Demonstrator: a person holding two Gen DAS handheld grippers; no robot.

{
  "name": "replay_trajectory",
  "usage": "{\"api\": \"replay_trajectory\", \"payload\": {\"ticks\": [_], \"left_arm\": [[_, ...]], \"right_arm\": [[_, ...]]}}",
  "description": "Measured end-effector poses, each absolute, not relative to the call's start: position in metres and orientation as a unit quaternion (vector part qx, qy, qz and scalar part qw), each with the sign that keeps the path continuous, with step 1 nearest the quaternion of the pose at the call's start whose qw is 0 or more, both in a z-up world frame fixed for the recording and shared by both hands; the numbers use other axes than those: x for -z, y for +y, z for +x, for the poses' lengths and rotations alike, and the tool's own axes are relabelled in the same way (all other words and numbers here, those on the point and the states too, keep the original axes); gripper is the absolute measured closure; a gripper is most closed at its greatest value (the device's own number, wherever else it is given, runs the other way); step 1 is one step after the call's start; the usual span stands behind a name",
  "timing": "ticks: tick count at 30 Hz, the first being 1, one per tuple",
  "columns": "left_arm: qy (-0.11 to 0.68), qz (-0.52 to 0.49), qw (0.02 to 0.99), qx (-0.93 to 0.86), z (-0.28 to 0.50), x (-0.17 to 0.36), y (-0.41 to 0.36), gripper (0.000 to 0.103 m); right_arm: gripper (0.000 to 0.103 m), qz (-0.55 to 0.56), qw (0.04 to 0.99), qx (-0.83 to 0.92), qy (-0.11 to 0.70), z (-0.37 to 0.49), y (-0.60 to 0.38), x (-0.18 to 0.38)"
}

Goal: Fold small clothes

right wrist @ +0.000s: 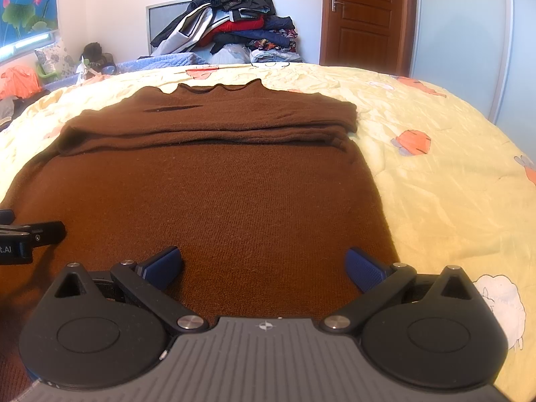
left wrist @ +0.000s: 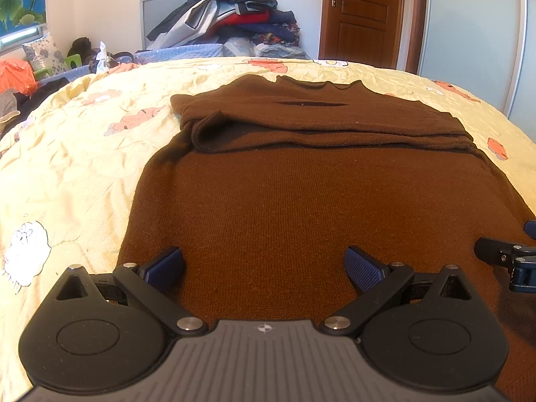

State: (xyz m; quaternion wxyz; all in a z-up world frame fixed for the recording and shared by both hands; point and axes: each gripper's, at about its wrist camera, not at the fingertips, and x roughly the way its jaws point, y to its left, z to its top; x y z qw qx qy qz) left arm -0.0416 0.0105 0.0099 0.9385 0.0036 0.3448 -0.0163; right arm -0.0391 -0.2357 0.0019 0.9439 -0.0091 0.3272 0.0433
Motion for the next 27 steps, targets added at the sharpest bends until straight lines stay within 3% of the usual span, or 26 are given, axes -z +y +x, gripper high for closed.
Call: {"api": "replay_trajectory", "payload": {"ticks": [27], "left_arm": [[0.344, 0.006, 0.939, 0.008, -0.0448, -0.0106, 0.0073, 0.0]], "right_arm": [[0.0, -0.012, 0.944, -0.038, 0.328, -0.0412, -0.236, -0.0014]]}}
